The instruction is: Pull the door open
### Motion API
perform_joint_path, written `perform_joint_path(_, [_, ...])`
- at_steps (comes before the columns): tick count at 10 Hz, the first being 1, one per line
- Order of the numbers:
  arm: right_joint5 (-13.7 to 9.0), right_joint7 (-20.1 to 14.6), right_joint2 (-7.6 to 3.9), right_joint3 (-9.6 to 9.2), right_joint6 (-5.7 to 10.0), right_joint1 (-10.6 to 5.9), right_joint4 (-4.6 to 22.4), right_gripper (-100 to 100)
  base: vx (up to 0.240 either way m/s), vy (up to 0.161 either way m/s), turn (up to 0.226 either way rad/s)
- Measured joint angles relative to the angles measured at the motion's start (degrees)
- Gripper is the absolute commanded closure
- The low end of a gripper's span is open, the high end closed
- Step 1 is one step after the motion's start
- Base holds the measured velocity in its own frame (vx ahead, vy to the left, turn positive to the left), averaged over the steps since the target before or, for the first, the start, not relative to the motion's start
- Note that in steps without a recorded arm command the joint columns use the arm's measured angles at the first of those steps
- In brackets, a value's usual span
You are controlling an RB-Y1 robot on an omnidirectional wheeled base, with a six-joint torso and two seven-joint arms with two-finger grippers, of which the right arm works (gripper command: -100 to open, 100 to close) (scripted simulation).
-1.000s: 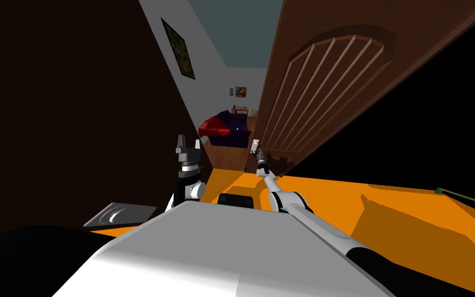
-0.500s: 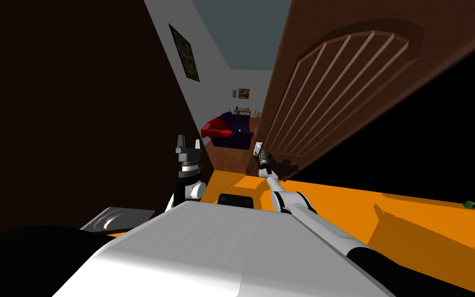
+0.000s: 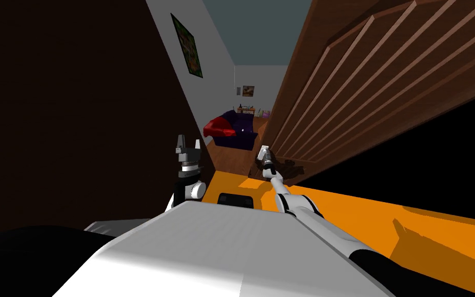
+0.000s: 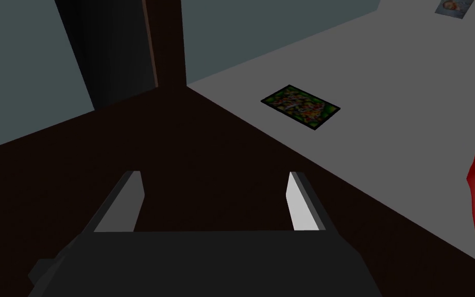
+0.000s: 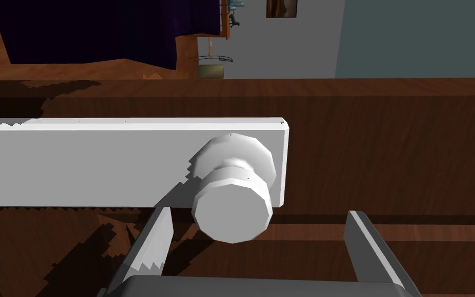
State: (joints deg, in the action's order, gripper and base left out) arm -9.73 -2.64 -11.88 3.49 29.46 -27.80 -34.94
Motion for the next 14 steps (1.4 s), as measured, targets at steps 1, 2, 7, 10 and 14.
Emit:
perform_joint_path(1, [0.0, -0.3, -0.23, -0.06, 1.18, -0.92, 1.8, -100, -0.017, -0.002, -0.001])
perform_joint_path(2, [0.0, -0.6, -0.48, -0.15, 1.45, -0.95, 3.2, -100, -0.018, -0.002, -0.003])
perform_joint_path(7, [-0.4, -3.0, -3.63, 0.12, 3.28, -1.48, 7.8, -100, 0.133, 0.022, 0.099])
perform_joint_path(10, [-0.5, -3.4, -4.14, 0.23, 2.92, -0.68, 6.6, 100, 0.022, 0.005, -0.001])
perform_joint_path(14, [-0.5, -3.4, -4.09, 0.2, 2.98, -0.73, 6.8, 100, -0.002, 0.0, 0.002])
